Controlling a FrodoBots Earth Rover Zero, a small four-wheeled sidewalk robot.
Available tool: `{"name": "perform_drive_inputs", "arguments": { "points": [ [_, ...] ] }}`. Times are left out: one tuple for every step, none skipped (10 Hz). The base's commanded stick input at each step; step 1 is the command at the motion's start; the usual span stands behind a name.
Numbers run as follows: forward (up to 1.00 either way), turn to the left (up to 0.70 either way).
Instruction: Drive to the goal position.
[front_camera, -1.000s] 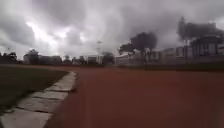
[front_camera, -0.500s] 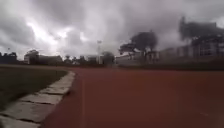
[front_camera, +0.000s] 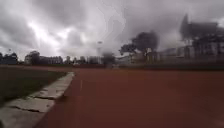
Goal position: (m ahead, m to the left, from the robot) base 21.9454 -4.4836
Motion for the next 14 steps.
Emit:
{"name": "perform_drive_inputs", "arguments": {
  "points": [
    [0.70,0.00],
    [0.70,0.00],
    [0.70,0.00],
    [0.70,0.00],
    [0.70,0.00],
    [0.70,0.00],
    [0.70,0.00],
    [0.70,0.00],
    [0.70,0.00],
    [0.70,0.00],
    [0.70,0.00],
    [0.70,0.00],
    [0.70,0.00],
    [0.70,0.00]
  ]
}}
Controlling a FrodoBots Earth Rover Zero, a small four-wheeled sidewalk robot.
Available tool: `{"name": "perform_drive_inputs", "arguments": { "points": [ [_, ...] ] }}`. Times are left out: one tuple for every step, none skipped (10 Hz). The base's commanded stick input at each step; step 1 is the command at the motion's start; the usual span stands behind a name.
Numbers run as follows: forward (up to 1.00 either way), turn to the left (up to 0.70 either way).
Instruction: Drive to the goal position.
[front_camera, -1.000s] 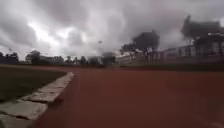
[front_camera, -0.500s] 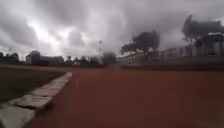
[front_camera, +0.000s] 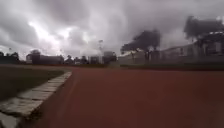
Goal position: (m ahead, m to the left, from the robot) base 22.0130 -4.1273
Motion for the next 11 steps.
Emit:
{"name": "perform_drive_inputs", "arguments": {
  "points": [
    [0.70,0.00],
    [0.70,0.00],
    [0.70,0.00],
    [0.70,0.00],
    [0.70,0.00],
    [0.70,0.00],
    [0.70,0.00],
    [0.70,0.00],
    [0.70,0.00],
    [0.70,0.00],
    [0.70,0.00]
  ]
}}
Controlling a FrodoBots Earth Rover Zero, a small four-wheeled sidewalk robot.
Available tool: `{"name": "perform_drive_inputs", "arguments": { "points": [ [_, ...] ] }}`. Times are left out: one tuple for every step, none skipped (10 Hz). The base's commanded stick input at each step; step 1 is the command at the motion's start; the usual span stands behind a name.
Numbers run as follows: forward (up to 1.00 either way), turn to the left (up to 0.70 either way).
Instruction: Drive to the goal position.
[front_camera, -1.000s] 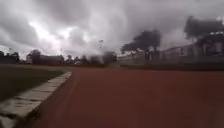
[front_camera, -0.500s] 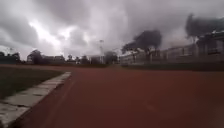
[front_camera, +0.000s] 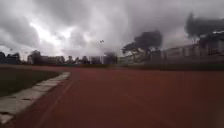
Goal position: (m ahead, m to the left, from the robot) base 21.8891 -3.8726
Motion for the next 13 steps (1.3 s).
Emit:
{"name": "perform_drive_inputs", "arguments": {
  "points": [
    [0.70,0.00],
    [0.70,0.00],
    [0.70,0.00],
    [0.70,0.00],
    [0.70,0.00],
    [0.70,0.00],
    [0.70,0.00],
    [0.70,0.00],
    [0.70,0.00],
    [0.70,0.00],
    [0.70,0.00],
    [0.70,0.00],
    [0.70,0.00]
  ]
}}
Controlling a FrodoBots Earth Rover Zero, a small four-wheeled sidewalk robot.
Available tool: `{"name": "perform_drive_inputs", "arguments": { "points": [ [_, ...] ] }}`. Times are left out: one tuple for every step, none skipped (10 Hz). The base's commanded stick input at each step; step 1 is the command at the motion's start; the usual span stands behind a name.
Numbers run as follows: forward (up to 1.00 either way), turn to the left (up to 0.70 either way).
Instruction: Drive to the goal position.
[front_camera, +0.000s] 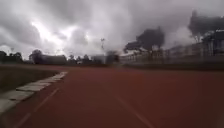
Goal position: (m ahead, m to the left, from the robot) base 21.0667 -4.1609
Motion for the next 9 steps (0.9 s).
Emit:
{"name": "perform_drive_inputs", "arguments": {
  "points": [
    [0.70,0.00],
    [0.70,0.00],
    [0.70,0.00],
    [0.70,0.00],
    [0.70,0.00],
    [0.70,0.00],
    [0.70,0.00],
    [0.70,0.00],
    [0.70,0.00]
  ]
}}
